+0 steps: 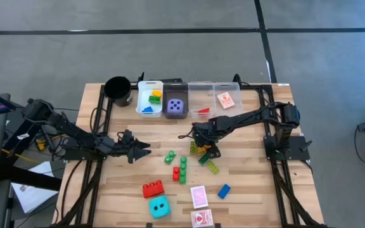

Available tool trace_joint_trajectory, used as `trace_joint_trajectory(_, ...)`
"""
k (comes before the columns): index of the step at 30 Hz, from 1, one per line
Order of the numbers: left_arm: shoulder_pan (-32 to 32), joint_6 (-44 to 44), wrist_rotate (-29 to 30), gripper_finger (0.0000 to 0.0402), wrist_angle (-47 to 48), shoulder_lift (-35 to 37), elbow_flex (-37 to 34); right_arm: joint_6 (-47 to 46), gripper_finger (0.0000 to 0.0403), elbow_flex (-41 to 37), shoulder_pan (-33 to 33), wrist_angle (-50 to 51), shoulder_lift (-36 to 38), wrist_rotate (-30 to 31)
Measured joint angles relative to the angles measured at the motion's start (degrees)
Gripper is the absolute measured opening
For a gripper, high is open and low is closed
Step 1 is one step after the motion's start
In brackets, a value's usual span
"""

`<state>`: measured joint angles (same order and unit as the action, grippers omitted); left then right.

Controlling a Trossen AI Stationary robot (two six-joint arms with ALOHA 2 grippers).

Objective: Pick & Place Toys
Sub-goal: Put the small yellow 8-stud game piece into the left transparent bin

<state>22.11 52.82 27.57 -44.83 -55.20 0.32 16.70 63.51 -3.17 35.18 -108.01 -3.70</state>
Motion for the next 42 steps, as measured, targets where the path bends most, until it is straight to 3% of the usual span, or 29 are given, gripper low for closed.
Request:
trace_joint_trajectory(35, 0.0, 0.0, 0.0, 0.031, 0.0, 0.0, 0.0, 0.3, 0.0264, 1.2, -0.2, -2.2, -0.4, -0.5)
trace_joint_trajectory(38, 0.0, 0.0, 0.0, 0.031, 0.0, 0.0, 0.0, -0.2, 0.0245, 1.3, -0.2, -2.3, -0.4, -0.4)
trace_joint_trajectory(42, 0.0, 0.0, 0.0, 0.031, 0.0, 0.0, 0.0, -0.9, 0.0176, 1.3, -0.2, -2.5, -0.4, -0.5)
